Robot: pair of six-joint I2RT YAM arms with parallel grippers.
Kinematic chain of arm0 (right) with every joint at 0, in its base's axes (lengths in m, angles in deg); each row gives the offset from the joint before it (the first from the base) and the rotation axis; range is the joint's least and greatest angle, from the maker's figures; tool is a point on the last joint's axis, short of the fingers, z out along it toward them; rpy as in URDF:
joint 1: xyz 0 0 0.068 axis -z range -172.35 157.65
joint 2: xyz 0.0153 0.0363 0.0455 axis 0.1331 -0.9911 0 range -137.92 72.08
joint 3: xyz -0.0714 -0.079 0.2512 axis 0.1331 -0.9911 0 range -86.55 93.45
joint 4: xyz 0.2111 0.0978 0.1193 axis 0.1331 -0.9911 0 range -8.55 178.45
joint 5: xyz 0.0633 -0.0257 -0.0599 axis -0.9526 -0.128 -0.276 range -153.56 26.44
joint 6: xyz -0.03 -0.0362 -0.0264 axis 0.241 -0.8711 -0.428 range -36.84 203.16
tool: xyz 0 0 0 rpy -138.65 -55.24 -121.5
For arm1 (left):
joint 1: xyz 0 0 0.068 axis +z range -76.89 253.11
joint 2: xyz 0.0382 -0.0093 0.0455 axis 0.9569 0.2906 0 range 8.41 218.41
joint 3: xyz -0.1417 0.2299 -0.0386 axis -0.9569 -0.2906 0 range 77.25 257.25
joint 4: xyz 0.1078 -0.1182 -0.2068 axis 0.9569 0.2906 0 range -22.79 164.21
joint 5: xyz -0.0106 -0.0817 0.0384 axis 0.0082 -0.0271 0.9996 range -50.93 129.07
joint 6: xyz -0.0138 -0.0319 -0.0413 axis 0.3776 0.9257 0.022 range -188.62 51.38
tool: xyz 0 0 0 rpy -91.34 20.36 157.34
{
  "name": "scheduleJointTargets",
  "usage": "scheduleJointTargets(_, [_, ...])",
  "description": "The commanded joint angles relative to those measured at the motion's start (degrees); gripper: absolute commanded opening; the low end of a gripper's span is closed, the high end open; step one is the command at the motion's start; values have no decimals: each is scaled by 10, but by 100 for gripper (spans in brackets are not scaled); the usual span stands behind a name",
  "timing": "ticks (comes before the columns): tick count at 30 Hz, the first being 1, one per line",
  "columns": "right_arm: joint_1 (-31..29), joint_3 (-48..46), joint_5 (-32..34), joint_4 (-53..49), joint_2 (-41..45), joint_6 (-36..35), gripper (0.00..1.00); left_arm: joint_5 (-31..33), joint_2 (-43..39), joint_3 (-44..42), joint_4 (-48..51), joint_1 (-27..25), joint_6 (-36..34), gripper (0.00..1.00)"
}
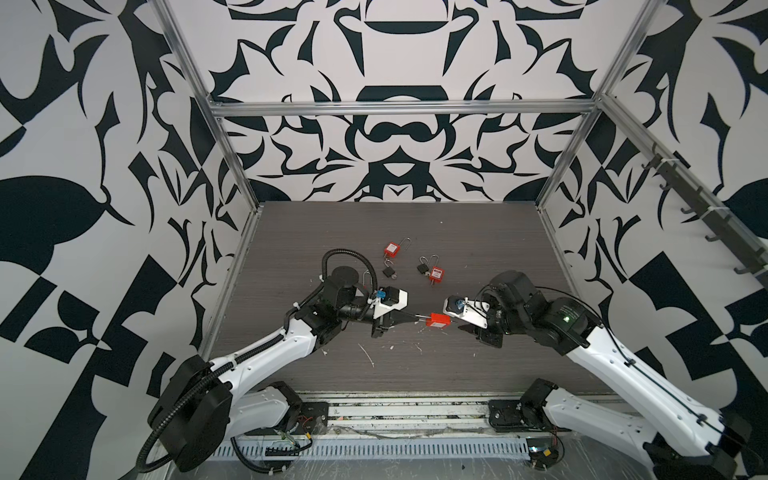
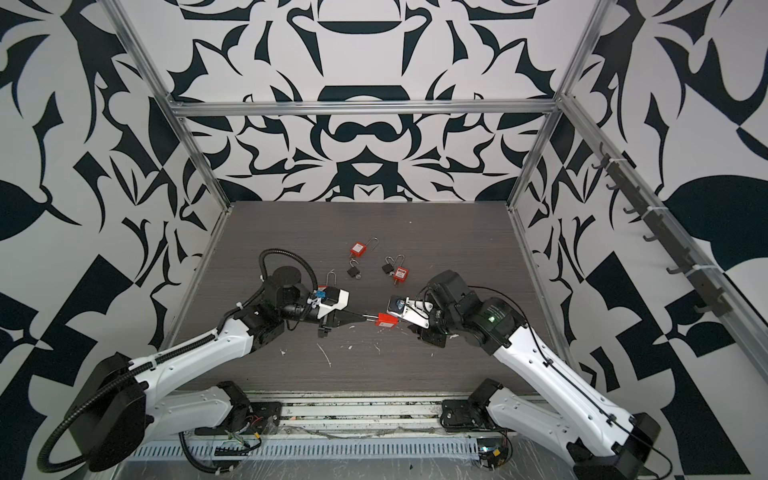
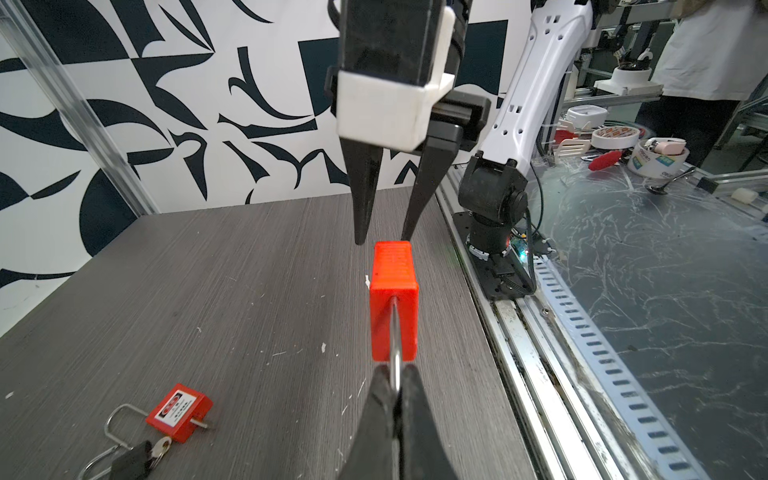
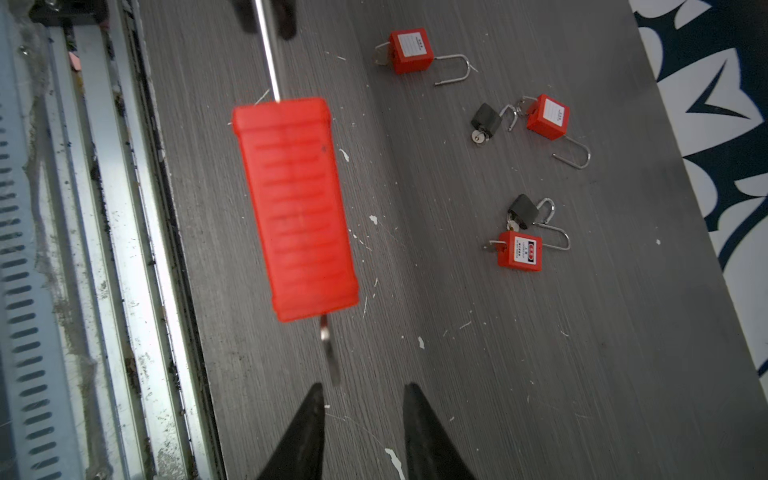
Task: Lock with the key
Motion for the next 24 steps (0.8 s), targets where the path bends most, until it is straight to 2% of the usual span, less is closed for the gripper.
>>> scheduleJointTargets(1, [0,31,-67,9,-18,-3,35,0,3,22,2,-10,-9,0])
scheduleJointTargets(5, [0,30,-75,16,-18,-4,32,8,5,22,2,-15,-11,0])
scheduleJointTargets(14, [0,11,-65,10,-9,-28,0,25,0,27,23,-17,-27,0])
scheduleJointTargets(19, [0,-9,-54,5,3,-42,0,50,-19,27,61,-13,-46,0])
scheduleJointTargets(24, [19,-41,-57,11,18,-47,0,45,-37,11,66,9,-44,0])
